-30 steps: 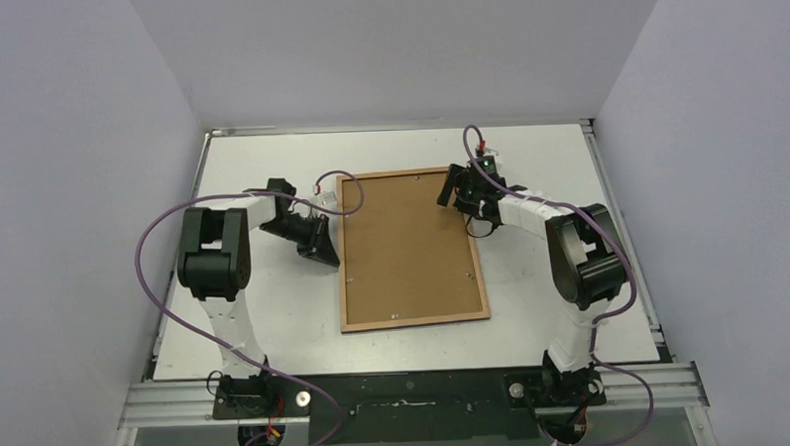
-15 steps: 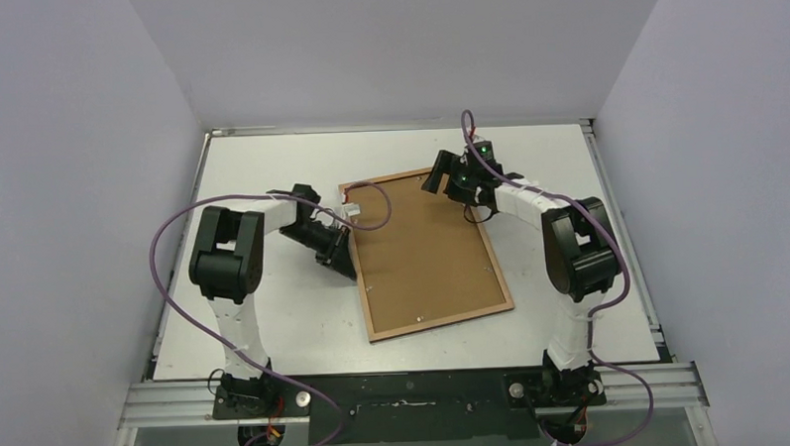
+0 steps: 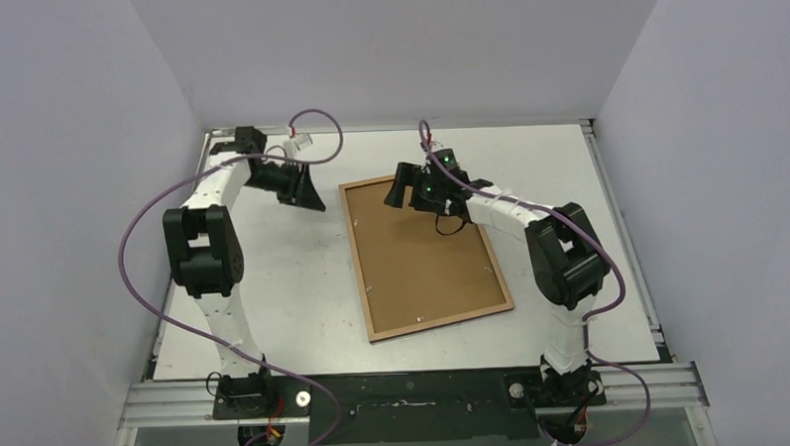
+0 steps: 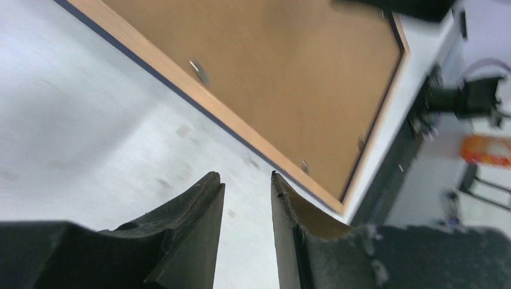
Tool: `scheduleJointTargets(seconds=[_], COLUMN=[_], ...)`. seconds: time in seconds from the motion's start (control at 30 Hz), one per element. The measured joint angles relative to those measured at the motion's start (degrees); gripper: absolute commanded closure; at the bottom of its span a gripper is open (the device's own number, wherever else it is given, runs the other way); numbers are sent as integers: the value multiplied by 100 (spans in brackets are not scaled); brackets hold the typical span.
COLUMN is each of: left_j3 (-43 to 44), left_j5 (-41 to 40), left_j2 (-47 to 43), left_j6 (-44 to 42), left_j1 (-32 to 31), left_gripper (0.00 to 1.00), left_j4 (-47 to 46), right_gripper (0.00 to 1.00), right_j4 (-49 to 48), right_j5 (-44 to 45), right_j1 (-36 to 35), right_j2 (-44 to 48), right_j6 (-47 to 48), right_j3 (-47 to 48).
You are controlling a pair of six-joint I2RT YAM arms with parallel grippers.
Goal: Put the photo into the frame
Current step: Adjust the photo frame at the center of the board.
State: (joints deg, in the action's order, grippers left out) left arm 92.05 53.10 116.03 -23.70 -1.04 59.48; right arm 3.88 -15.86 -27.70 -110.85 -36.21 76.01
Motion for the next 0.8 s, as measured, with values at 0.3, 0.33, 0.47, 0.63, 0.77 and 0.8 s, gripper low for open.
scheduleJointTargets(seconds=[0.3, 0.33, 0.47, 0.63, 0.77, 0.8], left_j3=[2660, 2850, 3626, 4356, 4579, 4601], left_j5=[-417, -481, -752, -990, -1099, -1108], left_j2=[1657, 1871, 2643, 3136, 3206, 3209], left_j6=[1239, 1349, 1617, 1770, 1888, 1904], left_j1=[13, -15, -155, -404, -568, -584], left_gripper=[36, 35, 30, 25, 23, 23], left_j4=[-881, -916, -957, -981, -1126, -1165], right_gripper=[10, 10, 10, 10, 10, 10], right_j4=[-125, -142, -166, -177, -326, -358], right_j5=[15, 24, 105, 247, 258, 258], right_j1=[-634, -649, -647, -640, -643, -647], right_j2=[466, 546, 833, 1340, 1864, 1932], right_j6=[-44, -48, -63, -85, -232, -267], right_j3=[-155, -247, -627, -1161, -1709, -1801])
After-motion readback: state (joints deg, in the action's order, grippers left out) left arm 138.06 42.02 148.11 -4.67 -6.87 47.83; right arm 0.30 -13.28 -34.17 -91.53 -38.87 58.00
